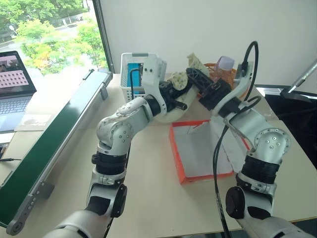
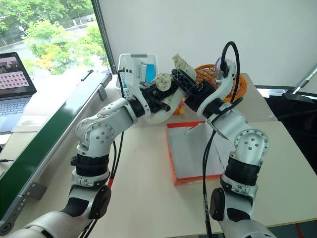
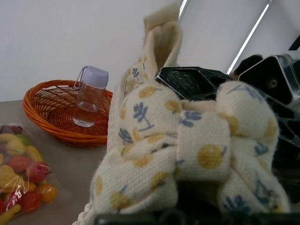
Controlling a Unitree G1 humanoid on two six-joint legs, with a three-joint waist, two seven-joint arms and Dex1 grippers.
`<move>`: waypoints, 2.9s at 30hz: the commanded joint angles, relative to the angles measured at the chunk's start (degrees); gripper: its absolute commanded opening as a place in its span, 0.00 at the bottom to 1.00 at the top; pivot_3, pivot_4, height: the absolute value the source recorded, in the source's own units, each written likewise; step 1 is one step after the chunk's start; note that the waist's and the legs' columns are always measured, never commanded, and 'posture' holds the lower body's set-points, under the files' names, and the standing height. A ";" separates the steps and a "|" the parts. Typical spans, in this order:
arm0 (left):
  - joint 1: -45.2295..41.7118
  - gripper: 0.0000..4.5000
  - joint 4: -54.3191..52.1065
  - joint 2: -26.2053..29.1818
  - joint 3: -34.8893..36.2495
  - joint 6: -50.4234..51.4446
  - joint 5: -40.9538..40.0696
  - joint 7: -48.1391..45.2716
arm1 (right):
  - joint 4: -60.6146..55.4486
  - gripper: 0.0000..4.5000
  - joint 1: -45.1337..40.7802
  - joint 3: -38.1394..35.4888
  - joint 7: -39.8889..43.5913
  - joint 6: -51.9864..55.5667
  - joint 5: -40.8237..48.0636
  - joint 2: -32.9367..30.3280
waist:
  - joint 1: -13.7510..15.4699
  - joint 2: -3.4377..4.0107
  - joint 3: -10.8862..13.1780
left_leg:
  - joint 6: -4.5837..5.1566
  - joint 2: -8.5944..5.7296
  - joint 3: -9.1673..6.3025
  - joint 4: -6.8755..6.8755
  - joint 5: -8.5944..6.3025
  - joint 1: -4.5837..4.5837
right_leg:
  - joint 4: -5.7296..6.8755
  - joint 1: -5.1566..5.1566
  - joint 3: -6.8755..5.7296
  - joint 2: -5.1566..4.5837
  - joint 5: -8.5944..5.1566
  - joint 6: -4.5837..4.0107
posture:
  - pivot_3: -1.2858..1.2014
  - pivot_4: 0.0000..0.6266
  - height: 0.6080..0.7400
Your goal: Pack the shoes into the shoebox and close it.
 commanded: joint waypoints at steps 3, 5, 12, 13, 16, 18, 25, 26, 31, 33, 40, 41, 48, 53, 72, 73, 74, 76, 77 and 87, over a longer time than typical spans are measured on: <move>-0.34 0.09 -3.81 0.07 -0.10 1.26 -1.80 -0.52 | -1.80 0.36 -0.30 -1.09 -0.64 -3.46 1.92 -1.01 | 0.06 0.00 0.00 | 0.00 0.00 0.00 0.00 0.00 -0.01 | -0.01 0.00 0.00 0.00 0.00 0.00 | 0.52 0.24 1.00; -0.21 0.09 -4.14 -0.20 0.12 2.06 -2.40 -0.26 | -1.67 0.25 -0.33 -1.19 -0.65 -3.76 2.09 -1.16 | 0.08 0.00 0.00 | 0.00 0.00 -0.01 0.00 0.00 0.00 | -0.01 0.00 0.00 0.00 0.00 0.00 | 0.52 0.24 1.00; -0.47 0.28 -5.23 2.20 3.00 6.87 -7.03 -2.11 | -1.27 0.19 -0.61 -1.12 -0.21 -4.11 1.78 -2.11 | -0.09 0.01 0.00 | 0.00 0.00 -0.01 0.00 0.00 0.00 | 0.00 0.00 0.00 0.00 0.00 0.00 | 0.52 0.24 1.00; -0.86 0.36 -5.36 3.59 4.10 8.88 -8.84 -2.87 | -1.25 0.18 -0.62 -1.14 -0.03 -4.10 1.83 -2.34 | -0.14 0.01 0.00 | 0.01 0.00 -0.01 0.00 0.00 0.00 | 0.00 0.00 0.00 0.01 0.00 0.00 | 0.52 0.24 1.00; -1.17 0.51 -6.80 9.84 4.99 13.61 -14.36 -9.32 | -1.11 0.16 -0.84 -1.06 0.33 -4.02 1.89 -3.18 | -0.33 0.03 0.02 | 0.01 0.00 -0.02 0.00 0.00 0.00 | 0.00 0.00 0.00 0.00 0.00 0.00 | 0.52 0.24 1.00; -1.37 0.51 -7.65 17.86 5.13 15.25 -16.27 -16.78 | -0.62 0.15 -1.44 -1.15 0.57 -3.45 1.85 -4.62 | -0.75 0.09 0.06 | 0.00 0.01 -0.02 0.00 0.00 0.00 | 0.02 -0.01 0.00 0.01 0.00 0.00 | 0.52 0.24 1.00; 1.27 0.51 -6.38 31.83 1.55 12.74 -12.44 -26.76 | 5.30 0.15 -6.52 3.30 1.23 11.24 2.98 -19.84 | -0.95 0.29 0.18 | 0.00 0.00 0.00 -0.01 0.00 0.02 | -0.01 0.00 0.00 -0.02 -0.03 -0.02 | 0.52 0.24 1.00; 1.78 0.51 -6.60 32.14 1.04 12.37 -12.17 -27.22 | 6.05 0.15 -7.28 3.54 1.40 12.58 3.55 -21.05 | -0.92 0.29 0.18 | 0.00 0.00 0.01 -0.01 0.00 0.02 | -0.02 0.00 0.00 -0.03 -0.04 -0.03 | 0.52 0.24 1.00; 5.67 0.51 -10.06 31.31 -2.01 10.93 -11.48 -27.93 | 9.83 0.15 -14.13 14.91 6.83 25.38 -6.45 -34.35 | -0.80 0.33 0.24 | 0.01 0.01 0.05 -0.03 0.00 -0.03 | -0.02 -0.08 0.05 -0.03 -0.07 -0.07 | 0.52 0.24 1.00; 6.59 0.51 -10.97 30.29 -2.60 10.45 -11.18 -27.09 | 11.84 0.15 -16.34 18.39 13.94 28.30 -7.22 -37.26 | -0.74 0.33 0.24 | 0.01 0.01 0.04 -0.03 0.00 -0.06 | -0.10 -0.08 0.03 -0.03 -0.08 -0.09 | 0.52 0.24 1.00; 9.62 0.51 -13.04 28.66 -2.78 10.02 -9.85 -24.49 | 16.29 0.15 -19.45 33.74 32.30 25.66 -20.13 -41.70 | -0.97 0.33 0.24 | 0.02 0.02 0.04 -0.01 -0.01 -0.02 | -0.08 -0.06 0.06 0.01 -0.08 -0.06 | 0.52 0.24 1.00; 10.15 0.51 -13.45 28.66 -2.73 9.92 -9.76 -24.20 | 16.85 0.15 -19.52 35.43 34.30 24.93 -21.85 -41.73 | -1.00 0.33 0.24 | 0.02 0.02 0.04 -0.01 -0.01 -0.02 | -0.08 -0.06 0.07 0.01 -0.08 -0.06 | 0.52 0.24 1.00; 11.44 0.51 -16.09 27.43 -2.19 10.21 -9.82 -20.34 | 22.21 0.15 -20.53 43.88 44.92 19.88 -32.70 -38.60 | -0.75 0.33 0.24 | 0.02 0.00 0.05 0.03 -0.01 -0.06 | -0.07 -0.10 0.07 0.00 -0.08 -0.02 | 0.52 0.24 1.00; 12.93 0.51 -19.91 31.59 -2.48 10.49 -8.56 -20.73 | 25.64 0.15 -19.20 53.11 51.76 11.30 -43.92 -36.88 | -0.87 0.33 0.25 | 0.02 0.01 0.05 0.05 -0.01 -0.05 | -0.06 -0.10 0.07 0.02 -0.07 -0.01 | 0.52 0.24 1.00; 18.13 0.51 -24.33 41.92 -3.97 9.54 -6.62 -24.27 | 36.39 0.15 -13.86 48.95 58.26 5.24 -56.09 -28.28 | -0.68 0.31 0.23 | 0.00 0.01 0.04 0.10 -0.01 0.07 | 0.02 0.01 0.05 0.02 -0.07 -0.03 | 0.52 0.24 1.00; 18.14 0.51 -24.32 41.90 -3.99 9.48 -6.55 -24.43 | 36.98 0.15 -13.37 48.25 58.31 5.38 -56.17 -27.66 | -0.68 0.25 0.19 | 0.00 0.01 0.05 0.10 -0.01 0.07 | 0.01 0.02 0.05 0.02 -0.07 -0.03 | 0.52 0.24 1.00; 18.07 0.51 -24.30 41.85 -4.16 9.39 -6.36 -24.58 | 38.08 0.15 -12.71 47.48 57.90 5.28 -56.50 -26.85 | -0.67 0.19 0.16 | 0.00 0.01 0.04 0.10 -0.01 0.08 | 0.01 0.03 0.04 0.02 -0.07 -0.03 | 0.52 0.24 1.00; 17.83 0.51 -24.14 41.74 -4.51 9.21 -5.94 -24.79 | 39.75 0.15 -10.87 46.89 57.08 4.02 -57.96 -25.81 | -0.68 -0.06 0.00 | 0.00 0.02 0.03 0.09 -0.01 0.12 | 0.01 0.06 0.03 0.04 -0.07 -0.03 | 0.52 0.24 1.00; 17.78 0.51 -24.08 41.75 -4.59 9.11 -5.77 -24.95 | 40.18 0.15 -10.10 46.67 56.83 3.46 -58.88 -25.51 | -0.69 -0.15 -0.06 | 0.00 0.03 0.03 0.08 -0.01 0.24 | 0.01 0.18 0.02 0.04 -0.09 -0.06 | 0.52 0.24 1.00; 17.24 0.51 -23.82 40.99 -5.17 8.88 -4.84 -25.63 | 41.64 0.57 -9.87 44.73 57.88 2.75 -63.34 -24.11 | 0.35 -0.35 -0.18 | -0.04 0.07 -0.01 0.04 -0.05 0.86 | -0.07 0.81 -0.11 0.01 -0.22 -0.17 | 0.52 0.24 1.00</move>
